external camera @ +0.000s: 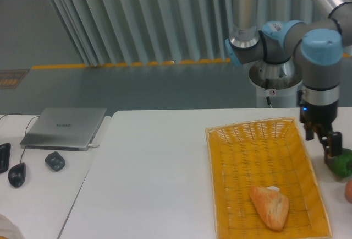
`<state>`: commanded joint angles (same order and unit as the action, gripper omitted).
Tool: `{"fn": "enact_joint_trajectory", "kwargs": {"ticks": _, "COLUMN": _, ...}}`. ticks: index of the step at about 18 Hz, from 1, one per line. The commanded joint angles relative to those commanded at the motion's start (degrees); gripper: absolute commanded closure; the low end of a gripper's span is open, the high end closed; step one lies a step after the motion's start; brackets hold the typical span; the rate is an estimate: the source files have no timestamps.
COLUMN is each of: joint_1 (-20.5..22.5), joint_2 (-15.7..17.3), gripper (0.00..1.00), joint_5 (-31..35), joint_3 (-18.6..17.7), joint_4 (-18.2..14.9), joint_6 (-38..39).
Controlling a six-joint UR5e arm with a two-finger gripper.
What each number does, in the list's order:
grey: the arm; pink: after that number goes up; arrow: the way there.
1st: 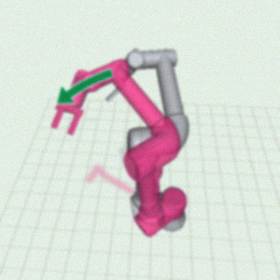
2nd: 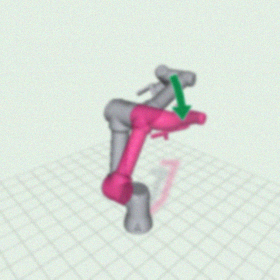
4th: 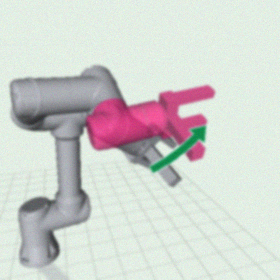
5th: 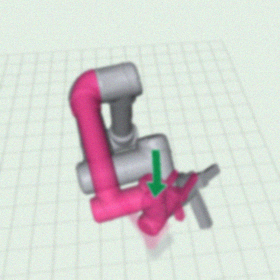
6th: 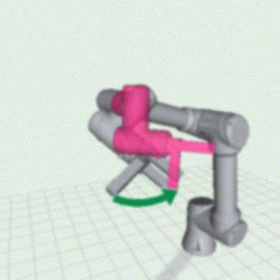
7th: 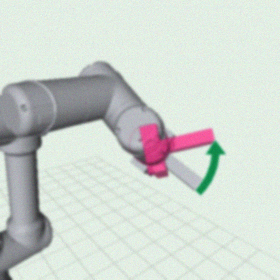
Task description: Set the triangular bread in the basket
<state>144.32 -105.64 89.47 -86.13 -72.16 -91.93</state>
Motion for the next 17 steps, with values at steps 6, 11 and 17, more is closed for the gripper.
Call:
{"fn": "enact_joint_trajectory", "kwargs": {"ticks": 6, "joint_1": 2.54, "joint_2": -1.76, "gripper": 0.00, "joint_5": -0.09, "joint_3": 0.00, "joint_4": -2.19, "joint_6": -0.09}}
{"fn": "enact_joint_trajectory", "kwargs": {"ticks": 11, "joint_1": 2.73, "joint_2": -1.94, "gripper": 0.00, "joint_5": -0.09, "joint_3": 0.00, "joint_4": -2.29, "joint_6": -0.09}}
{"fn": "enact_joint_trajectory", "kwargs": {"ticks": 17, "joint_1": 2.90, "joint_2": -1.94, "gripper": 0.00, "joint_5": -0.26, "joint_3": 0.09, "joint_4": -2.37, "joint_6": -0.09}}
